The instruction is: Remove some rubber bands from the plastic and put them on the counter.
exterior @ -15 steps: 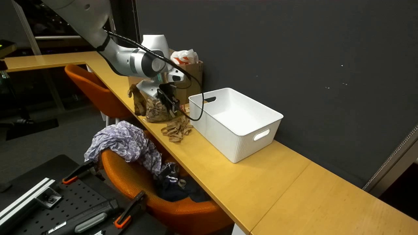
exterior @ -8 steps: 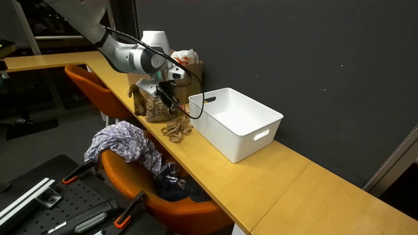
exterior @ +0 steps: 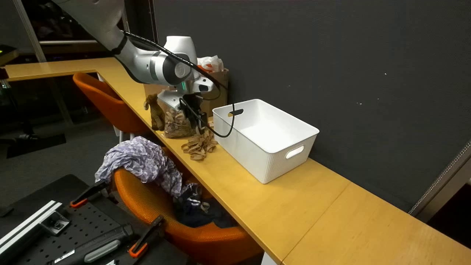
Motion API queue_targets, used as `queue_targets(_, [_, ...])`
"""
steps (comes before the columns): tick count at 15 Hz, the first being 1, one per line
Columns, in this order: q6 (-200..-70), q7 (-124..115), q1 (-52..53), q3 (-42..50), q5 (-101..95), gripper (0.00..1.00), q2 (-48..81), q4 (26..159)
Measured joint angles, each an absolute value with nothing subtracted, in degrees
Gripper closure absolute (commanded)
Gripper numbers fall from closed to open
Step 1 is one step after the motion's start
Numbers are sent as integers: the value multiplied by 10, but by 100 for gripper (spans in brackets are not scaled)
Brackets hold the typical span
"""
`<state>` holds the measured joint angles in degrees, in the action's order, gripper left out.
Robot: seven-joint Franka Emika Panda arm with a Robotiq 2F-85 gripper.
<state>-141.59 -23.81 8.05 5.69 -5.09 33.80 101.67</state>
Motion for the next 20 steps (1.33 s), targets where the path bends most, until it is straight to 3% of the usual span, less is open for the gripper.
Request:
queue_targets(2, [-1413,-238,76,57,-51,0,338,1017])
queue_targets(9, [-1386,-234,72,63,-56,0,338,1013])
queue_targets(20, [-1146,-292,119,99,-257,0,365,947])
